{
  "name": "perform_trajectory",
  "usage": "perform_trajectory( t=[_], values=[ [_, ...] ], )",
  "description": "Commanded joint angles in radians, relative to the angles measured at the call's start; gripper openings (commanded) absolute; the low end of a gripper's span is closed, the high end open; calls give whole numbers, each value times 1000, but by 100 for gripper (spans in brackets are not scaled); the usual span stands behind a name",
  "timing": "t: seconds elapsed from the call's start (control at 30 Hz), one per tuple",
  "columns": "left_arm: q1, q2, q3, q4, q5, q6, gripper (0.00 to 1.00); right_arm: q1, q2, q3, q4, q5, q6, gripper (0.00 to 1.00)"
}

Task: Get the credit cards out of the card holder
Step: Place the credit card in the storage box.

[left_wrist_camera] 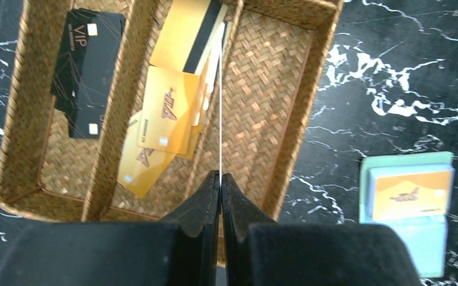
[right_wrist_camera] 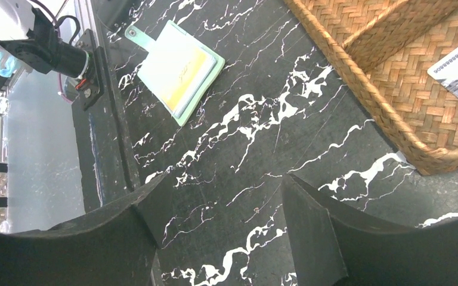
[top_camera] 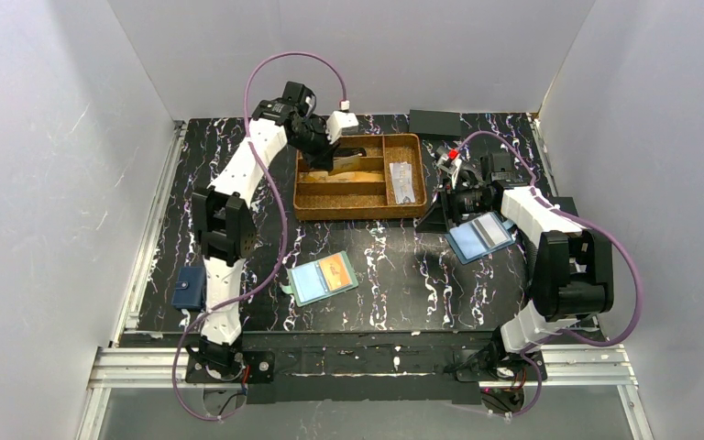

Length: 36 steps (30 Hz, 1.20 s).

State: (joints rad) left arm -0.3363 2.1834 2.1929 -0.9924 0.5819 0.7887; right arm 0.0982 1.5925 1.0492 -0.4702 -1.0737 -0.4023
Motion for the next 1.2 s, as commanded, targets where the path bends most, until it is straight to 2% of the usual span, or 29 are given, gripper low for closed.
perform_trajectory(
  t=[0.0,0.23,0.87,1.0,1.1,1.17],
  values=[
    [-10,25,38,81,-5,89,0,-6,-20,-2,0,-51,-37,75],
    [-9,110,106,109,-19,121,0,-8,-15,-4,-8,-73,-50,75],
    [-9,213,62,159,23,141,0,-8,8,-2,-16,-94,-56,74],
    [-9,220,54,163,19,134,3,-8,12,1,-19,-95,-58,74],
    [-9,225,52,199,-23,86,15,-8,13,0,-19,-98,-58,74],
    [-9,227,53,223,-61,57,16,-8,14,0,-20,-99,-59,74]
  ],
)
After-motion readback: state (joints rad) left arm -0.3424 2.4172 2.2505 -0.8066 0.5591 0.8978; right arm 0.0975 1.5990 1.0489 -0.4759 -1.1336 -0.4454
